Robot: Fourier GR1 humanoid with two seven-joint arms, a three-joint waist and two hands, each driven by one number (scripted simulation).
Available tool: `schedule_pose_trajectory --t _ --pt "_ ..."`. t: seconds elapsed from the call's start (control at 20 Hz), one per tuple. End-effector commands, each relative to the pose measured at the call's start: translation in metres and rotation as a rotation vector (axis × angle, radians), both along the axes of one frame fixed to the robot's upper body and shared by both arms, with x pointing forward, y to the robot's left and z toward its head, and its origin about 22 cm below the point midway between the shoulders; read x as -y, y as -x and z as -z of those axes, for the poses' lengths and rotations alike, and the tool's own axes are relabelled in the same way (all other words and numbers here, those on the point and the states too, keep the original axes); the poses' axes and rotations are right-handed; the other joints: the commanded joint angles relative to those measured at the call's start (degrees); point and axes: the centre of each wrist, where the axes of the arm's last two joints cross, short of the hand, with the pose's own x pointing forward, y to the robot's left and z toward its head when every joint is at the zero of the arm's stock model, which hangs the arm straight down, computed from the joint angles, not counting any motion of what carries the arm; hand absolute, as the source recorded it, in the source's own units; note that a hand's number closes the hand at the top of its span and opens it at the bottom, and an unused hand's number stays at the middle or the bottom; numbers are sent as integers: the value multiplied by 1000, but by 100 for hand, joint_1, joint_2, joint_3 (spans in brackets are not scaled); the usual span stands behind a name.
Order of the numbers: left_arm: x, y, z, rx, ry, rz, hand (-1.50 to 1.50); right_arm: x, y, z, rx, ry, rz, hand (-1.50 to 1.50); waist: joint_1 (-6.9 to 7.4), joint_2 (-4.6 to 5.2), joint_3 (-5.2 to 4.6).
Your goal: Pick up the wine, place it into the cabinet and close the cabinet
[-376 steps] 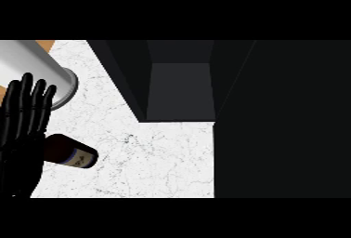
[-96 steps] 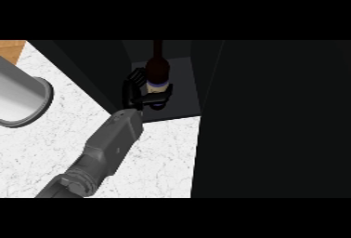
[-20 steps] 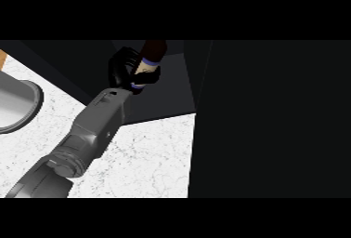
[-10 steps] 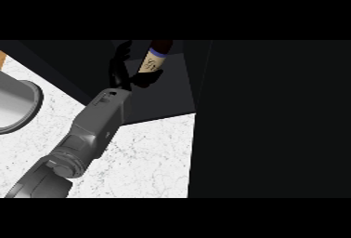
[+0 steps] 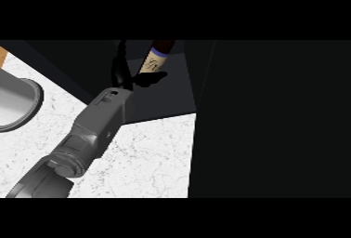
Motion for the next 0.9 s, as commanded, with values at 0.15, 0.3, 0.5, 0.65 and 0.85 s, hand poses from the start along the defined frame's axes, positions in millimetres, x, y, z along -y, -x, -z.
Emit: schedule_pose_trajectory --t 0.15,0.3,0.5,0.65,0.85 --pt "-43 -2 0 11 -68 172 -150 -1 6 -4 2 -6 -22 -150 222 -113 12" --pt "-27 -10 -19 96 75 317 -150 1 5 -1 -3 -8 -8 -150 390 -185 16" --pt "-5 -8 -21 215 273 450 -150 1 11 -7 -29 -18 28 -150 522 -283 8" --pt "-6 -6 -18 282 362 499 -150 2 18 -3 -9 -27 48 -150 665 -335 21" --pt "14 -6 -23 247 435 587 -150 5 16 6 -44 -24 84 -150 792 -365 36"
